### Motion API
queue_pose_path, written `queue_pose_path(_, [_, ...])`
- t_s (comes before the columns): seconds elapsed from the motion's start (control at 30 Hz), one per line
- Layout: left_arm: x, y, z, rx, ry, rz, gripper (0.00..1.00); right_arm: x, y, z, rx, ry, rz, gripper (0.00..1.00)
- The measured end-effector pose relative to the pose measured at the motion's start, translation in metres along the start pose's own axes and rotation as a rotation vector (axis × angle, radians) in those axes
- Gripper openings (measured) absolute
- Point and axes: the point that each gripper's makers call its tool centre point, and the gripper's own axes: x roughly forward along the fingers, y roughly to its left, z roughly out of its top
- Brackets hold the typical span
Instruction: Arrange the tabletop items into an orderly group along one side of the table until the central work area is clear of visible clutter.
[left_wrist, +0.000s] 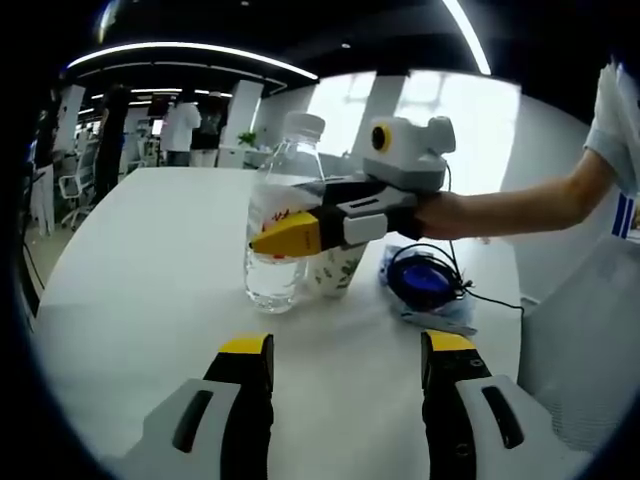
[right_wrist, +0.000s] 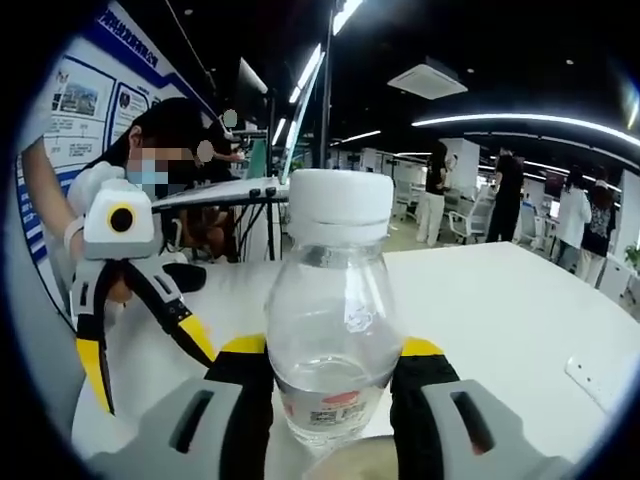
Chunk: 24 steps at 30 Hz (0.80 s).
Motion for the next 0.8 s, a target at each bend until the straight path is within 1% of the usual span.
queue_pose_path(0.2, [0.0, -0.0005, 0.0005, 0.002, -0.001, -0.001, 0.56, 0.0007, -0.0022, -0.0007, -0.001, 0.006, -0.008, 0.42])
queue_pose_path(0.33, [-0.0001, -0.0014, 0.0004, 0.001, 0.0, -0.002, 0.56, -0.0001, -0.004, -0.0012, 0.005, 0.01, -0.027, 0.42])
queue_pose_path(0.53, [-0.0004, -0.0025, 0.0006, 0.002, 0.0, -0.002, 0.56, -0.0015, -0.0018, -0.0007, 0.018, 0.014, -0.036, 0.42])
queue_pose_path(0.63, [-0.0001, -0.0028, 0.0011, 0.002, -0.003, -0.002, 0.56, -0.0005, -0.0041, -0.0016, 0.014, 0.023, -0.055, 0.42])
queue_pose_path(0.8, [0.0004, -0.0037, 0.0012, 0.003, -0.003, -0.004, 0.56, -0.0022, -0.0025, -0.0011, 0.026, 0.016, -0.075, 0.42])
